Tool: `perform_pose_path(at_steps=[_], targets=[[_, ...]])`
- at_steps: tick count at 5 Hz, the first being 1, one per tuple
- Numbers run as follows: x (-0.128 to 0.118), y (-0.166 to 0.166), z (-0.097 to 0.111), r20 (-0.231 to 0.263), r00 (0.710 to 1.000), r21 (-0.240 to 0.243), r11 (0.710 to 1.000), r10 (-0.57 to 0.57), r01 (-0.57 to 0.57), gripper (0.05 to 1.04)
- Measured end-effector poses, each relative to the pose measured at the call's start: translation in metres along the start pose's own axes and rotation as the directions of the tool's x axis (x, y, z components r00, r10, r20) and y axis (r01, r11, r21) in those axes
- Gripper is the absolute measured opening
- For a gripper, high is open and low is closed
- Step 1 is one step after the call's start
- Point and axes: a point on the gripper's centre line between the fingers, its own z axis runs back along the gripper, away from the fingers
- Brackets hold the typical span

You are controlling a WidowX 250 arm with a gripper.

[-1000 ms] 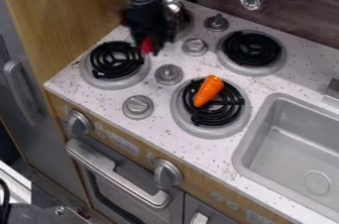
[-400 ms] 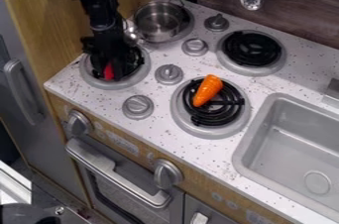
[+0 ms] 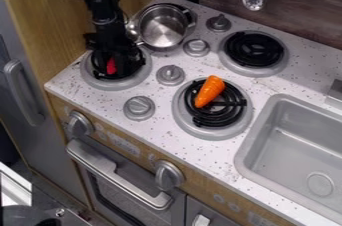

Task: Put the red spoon on the lower left burner

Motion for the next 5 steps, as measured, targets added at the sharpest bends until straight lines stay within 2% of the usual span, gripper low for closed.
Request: perform_pose_path(at_steps=[1,2,3,4,5], targets=[[0.0,-0.005,0.001,-0.004,1.0,0.005,1.0,-0.008,0.008,0.779],[-0.003,-0.017,0.005,-0.008,0.999,0.01,0.999,-0.035,0.036,0.982],[-0.003,-0.028,0.019,-0.005,0.998,0.009,0.998,-0.066,0.066,0.997],[0.007,-0.051,0.055,0.066,0.987,0.039,0.989,-0.147,0.144,0.997],[0.001,-0.061,0.069,0.068,0.981,0.034,0.983,-0.182,0.18,0.997]])
